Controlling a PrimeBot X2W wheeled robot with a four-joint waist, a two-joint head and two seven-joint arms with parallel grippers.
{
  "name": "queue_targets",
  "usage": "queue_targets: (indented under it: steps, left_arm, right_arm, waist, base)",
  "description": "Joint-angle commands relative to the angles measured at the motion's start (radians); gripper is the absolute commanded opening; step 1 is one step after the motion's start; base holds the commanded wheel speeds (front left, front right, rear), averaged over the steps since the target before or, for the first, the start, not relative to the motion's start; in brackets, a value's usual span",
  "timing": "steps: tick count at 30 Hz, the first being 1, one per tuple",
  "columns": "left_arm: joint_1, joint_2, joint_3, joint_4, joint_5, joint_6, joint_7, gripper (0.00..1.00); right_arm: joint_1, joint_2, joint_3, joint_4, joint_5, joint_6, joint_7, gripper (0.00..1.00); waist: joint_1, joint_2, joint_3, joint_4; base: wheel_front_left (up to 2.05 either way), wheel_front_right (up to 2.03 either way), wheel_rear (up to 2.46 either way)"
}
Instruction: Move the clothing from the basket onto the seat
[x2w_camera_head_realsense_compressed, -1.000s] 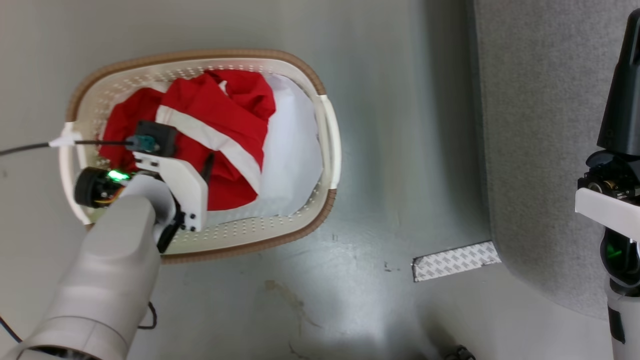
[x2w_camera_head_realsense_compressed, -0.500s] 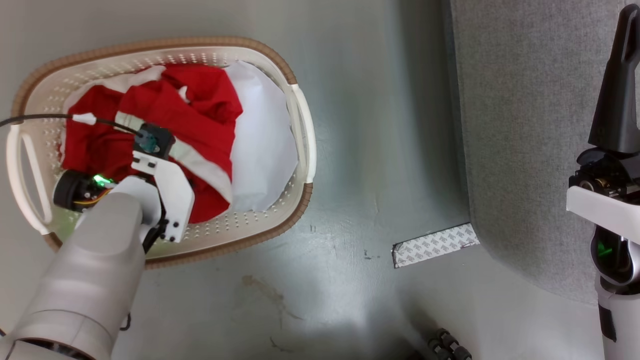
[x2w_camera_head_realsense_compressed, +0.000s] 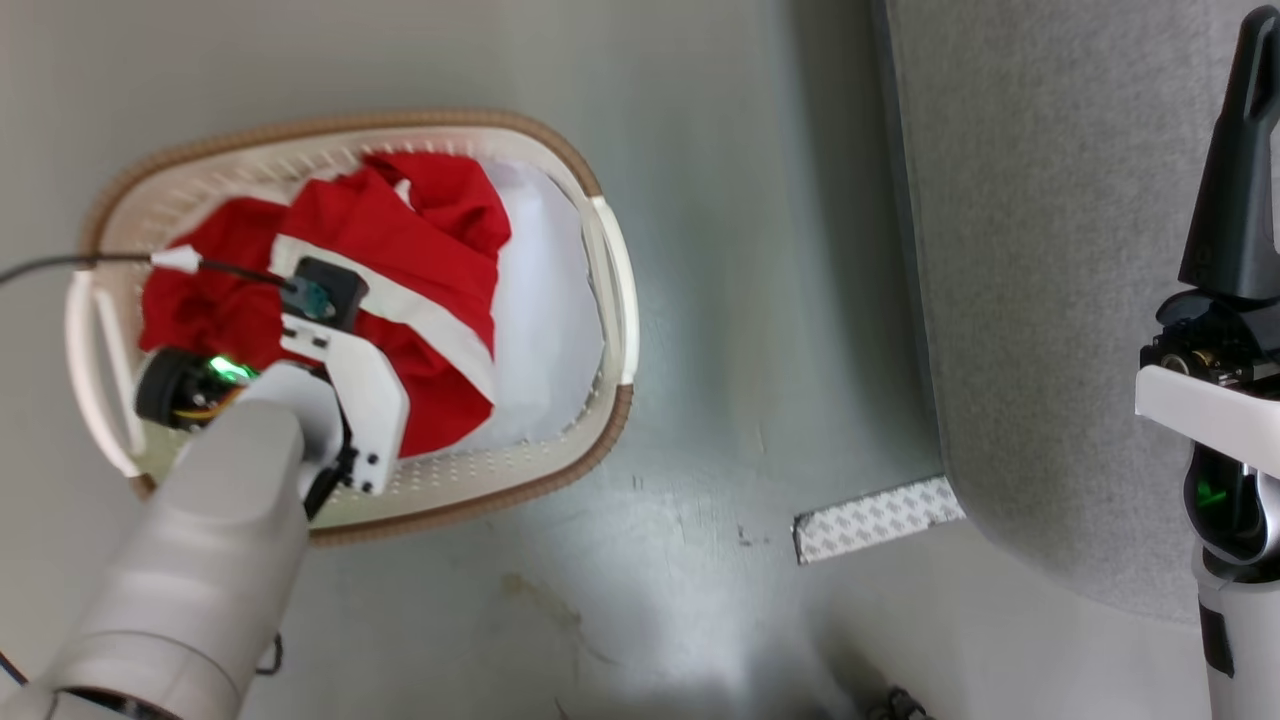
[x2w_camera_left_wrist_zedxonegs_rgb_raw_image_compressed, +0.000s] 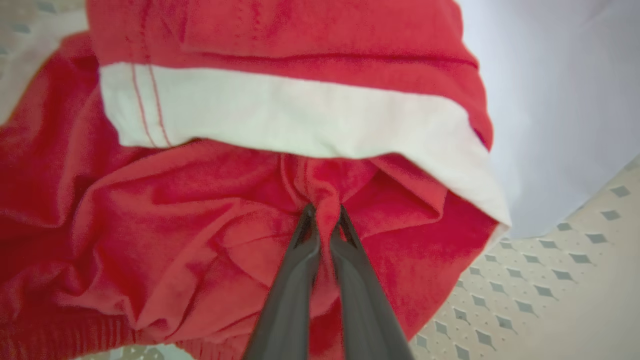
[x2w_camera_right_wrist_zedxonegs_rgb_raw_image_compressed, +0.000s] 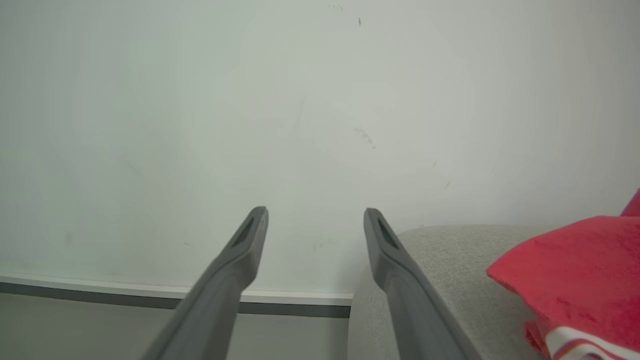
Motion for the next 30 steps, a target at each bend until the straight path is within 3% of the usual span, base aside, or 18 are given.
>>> queue_targets:
  steps: [1, 20, 30]
  left_arm:
    - [0.021, 0.001, -0.004, -0.003, -0.02, 0.001, -0.016, 0.0]
    - [0.184, -0.111, -0.141, -0.113, -0.193, 0.001, -0.269, 0.0]
    - [0.253, -0.103, -0.184, -0.213, -0.262, 0.001, -0.339, 0.0]
  right_arm:
    - [0.005, -0.009, -0.002, 0.008, -0.005, -0.003, 0.0, 1.0]
    - [0.16, -0.091, 0.003, 0.107, 0.003, -0.003, 0.0, 1.0]
    - [0.26, -0.128, 0.01, 0.148, 0.018, -0.003, 0.001, 1.0]
  waist:
    - [-0.0001, 0.0, -0.039, 0.014]
    - [-0.0001, 0.0, -0.456, 0.147]
    - [-0.0001, 0.0, -0.663, 0.213]
  base:
    - [0.0, 0.0, 0.0]
    - [0.0, 0.0, 0.0]
    - [0.0, 0.0, 0.0]
